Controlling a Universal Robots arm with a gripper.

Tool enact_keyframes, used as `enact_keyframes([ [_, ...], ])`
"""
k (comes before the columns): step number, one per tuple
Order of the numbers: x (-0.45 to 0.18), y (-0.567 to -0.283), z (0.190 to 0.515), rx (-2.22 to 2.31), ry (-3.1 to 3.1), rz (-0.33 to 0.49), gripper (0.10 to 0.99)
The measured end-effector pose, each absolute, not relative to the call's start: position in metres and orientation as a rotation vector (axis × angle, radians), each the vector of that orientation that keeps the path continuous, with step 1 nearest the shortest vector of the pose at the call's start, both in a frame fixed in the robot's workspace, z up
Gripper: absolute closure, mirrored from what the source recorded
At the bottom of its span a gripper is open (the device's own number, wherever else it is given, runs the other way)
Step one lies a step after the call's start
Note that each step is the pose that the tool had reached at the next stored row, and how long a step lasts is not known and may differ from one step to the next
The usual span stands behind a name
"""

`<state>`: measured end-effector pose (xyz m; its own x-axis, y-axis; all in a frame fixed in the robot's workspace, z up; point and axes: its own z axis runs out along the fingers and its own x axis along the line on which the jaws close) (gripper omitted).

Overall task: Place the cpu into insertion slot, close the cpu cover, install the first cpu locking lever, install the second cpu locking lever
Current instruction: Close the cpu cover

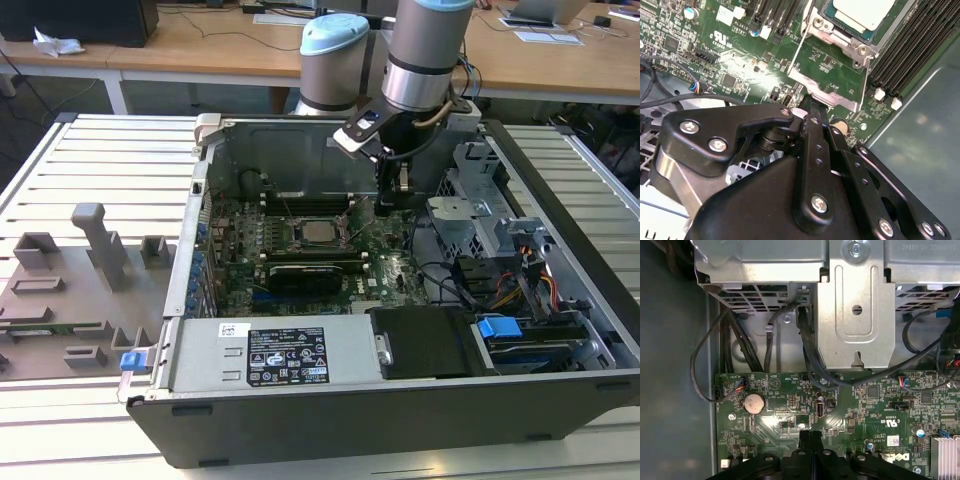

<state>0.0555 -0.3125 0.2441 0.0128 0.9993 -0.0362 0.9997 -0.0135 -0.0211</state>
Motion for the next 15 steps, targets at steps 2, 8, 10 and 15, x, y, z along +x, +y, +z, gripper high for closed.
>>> enact_keyframes([
  [2, 0.053, -0.313, 0.244, 2.228, 2.199, -0.064, 0.98],
  [8, 0.046, -0.313, 0.243, 2.228, 2.199, -0.064, 0.98],
  [10, 0.043, -0.313, 0.243, 2.228, 2.199, -0.064, 0.98],
  [15, 0.038, -0.313, 0.243, 2.228, 2.199, -0.064, 0.98],
])
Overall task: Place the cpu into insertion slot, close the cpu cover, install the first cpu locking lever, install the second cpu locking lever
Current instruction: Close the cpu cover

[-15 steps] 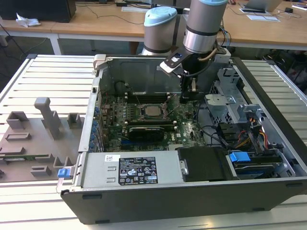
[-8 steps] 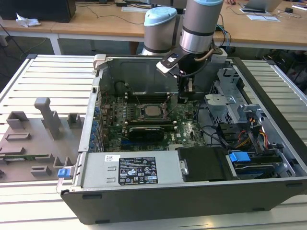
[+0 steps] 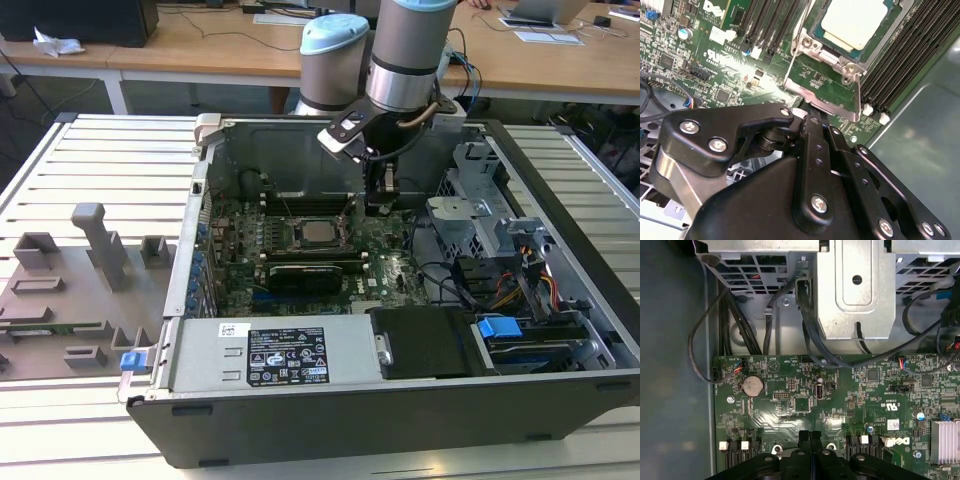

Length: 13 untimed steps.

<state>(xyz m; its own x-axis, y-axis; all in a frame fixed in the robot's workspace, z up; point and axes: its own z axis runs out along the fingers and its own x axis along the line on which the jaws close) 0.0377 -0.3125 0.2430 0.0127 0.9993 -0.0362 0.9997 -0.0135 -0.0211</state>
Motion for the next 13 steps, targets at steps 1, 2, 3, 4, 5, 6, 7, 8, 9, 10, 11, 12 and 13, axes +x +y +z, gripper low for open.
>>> enact_keyframes([
  [1, 0.037, -0.313, 0.243, 2.228, 2.199, -0.064, 0.98],
  [2, 0.036, -0.313, 0.243, 2.228, 2.199, -0.064, 0.98],
  [3, 0.035, -0.313, 0.243, 2.228, 2.199, -0.064, 0.98],
  [4, 0.034, -0.313, 0.243, 2.228, 2.199, -0.064, 0.98],
  [5, 0.032, -0.313, 0.243, 2.228, 2.199, -0.064, 0.98],
  [6, 0.03, -0.312, 0.243, 2.228, 2.199, -0.064, 0.98],
  [7, 0.029, -0.313, 0.243, 2.228, 2.199, -0.064, 0.98],
  [8, 0.028, -0.313, 0.243, 2.228, 2.199, -0.064, 0.98],
  [9, 0.025, -0.313, 0.243, 2.228, 2.199, -0.064, 0.98],
  [10, 0.023, -0.313, 0.243, 2.228, 2.199, -0.064, 0.98],
  [11, 0.021, -0.312, 0.243, 2.228, 2.199, -0.064, 0.98],
  [12, 0.018, -0.313, 0.243, 2.228, 2.199, -0.064, 0.98],
  [13, 0.017, -0.313, 0.243, 2.228, 2.199, -0.064, 0.98],
])
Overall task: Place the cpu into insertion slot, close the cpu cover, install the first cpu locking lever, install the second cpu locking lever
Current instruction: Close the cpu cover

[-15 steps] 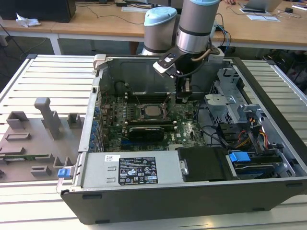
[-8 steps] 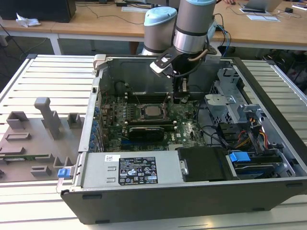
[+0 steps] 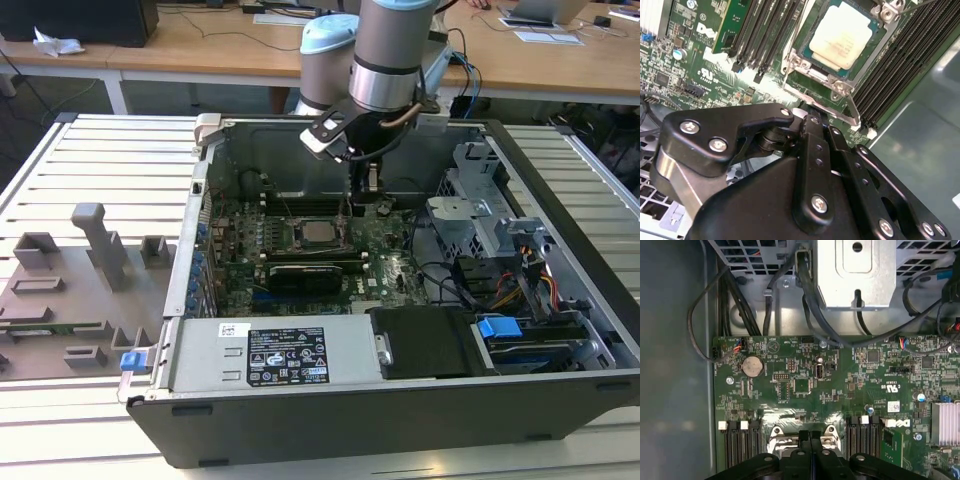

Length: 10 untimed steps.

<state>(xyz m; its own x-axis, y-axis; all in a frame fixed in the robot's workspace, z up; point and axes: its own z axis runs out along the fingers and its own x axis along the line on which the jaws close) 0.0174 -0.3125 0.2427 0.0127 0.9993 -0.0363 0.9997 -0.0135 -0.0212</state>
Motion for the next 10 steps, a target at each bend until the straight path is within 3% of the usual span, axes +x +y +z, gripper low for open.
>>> enact_keyframes([
  [10, 0.0068, -0.3125, 0.2427, 2.228, 2.199, -0.064, 0.98],
])
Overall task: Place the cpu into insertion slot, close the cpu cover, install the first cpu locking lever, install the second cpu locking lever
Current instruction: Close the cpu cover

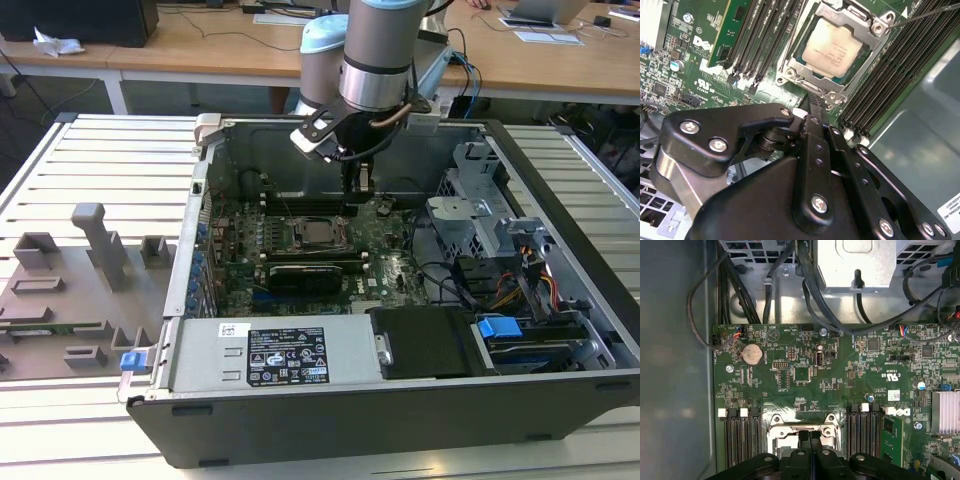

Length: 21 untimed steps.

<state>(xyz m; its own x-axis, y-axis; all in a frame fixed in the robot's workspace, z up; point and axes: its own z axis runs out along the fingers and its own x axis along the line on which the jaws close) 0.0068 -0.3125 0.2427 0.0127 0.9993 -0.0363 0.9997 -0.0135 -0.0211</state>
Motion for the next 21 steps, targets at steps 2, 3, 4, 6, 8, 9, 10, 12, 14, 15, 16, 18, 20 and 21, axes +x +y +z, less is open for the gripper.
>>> enact_keyframes([
  [2, 0.006, -0.313, 0.243, 2.228, 2.199, -0.064, 0.98],
  [3, 0.006, -0.312, 0.243, 2.228, 2.199, -0.064, 0.98],
  [4, 0.005, -0.313, 0.243, 2.228, 2.199, -0.064, 0.98],
  [6, 0.003, -0.313, 0.243, 2.228, 2.199, -0.064, 0.98],
  [8, 0.001, -0.312, 0.243, 2.228, 2.199, -0.064, 0.98],
  [9, 0.001, -0.313, 0.243, 2.228, 2.199, -0.064, 0.98],
  [10, 0.0, -0.313, 0.243, 2.228, 2.199, -0.064, 0.98],
  [12, -0.002, -0.312, 0.243, 2.228, 2.199, -0.064, 0.98],
  [14, -0.004, -0.313, 0.243, 2.228, 2.199, -0.064, 0.98],
  [15, -0.005, -0.313, 0.243, 2.228, 2.199, -0.064, 0.98],
  [16, -0.006, -0.313, 0.242, 2.228, 2.199, -0.064, 0.98],
  [18, -0.009, -0.312, 0.242, 2.228, 2.199, -0.064, 0.98],
  [20, -0.01, -0.312, 0.242, 2.228, 2.199, -0.064, 0.98],
  [21, -0.011, -0.312, 0.242, 2.228, 2.199, -0.064, 0.98],
])
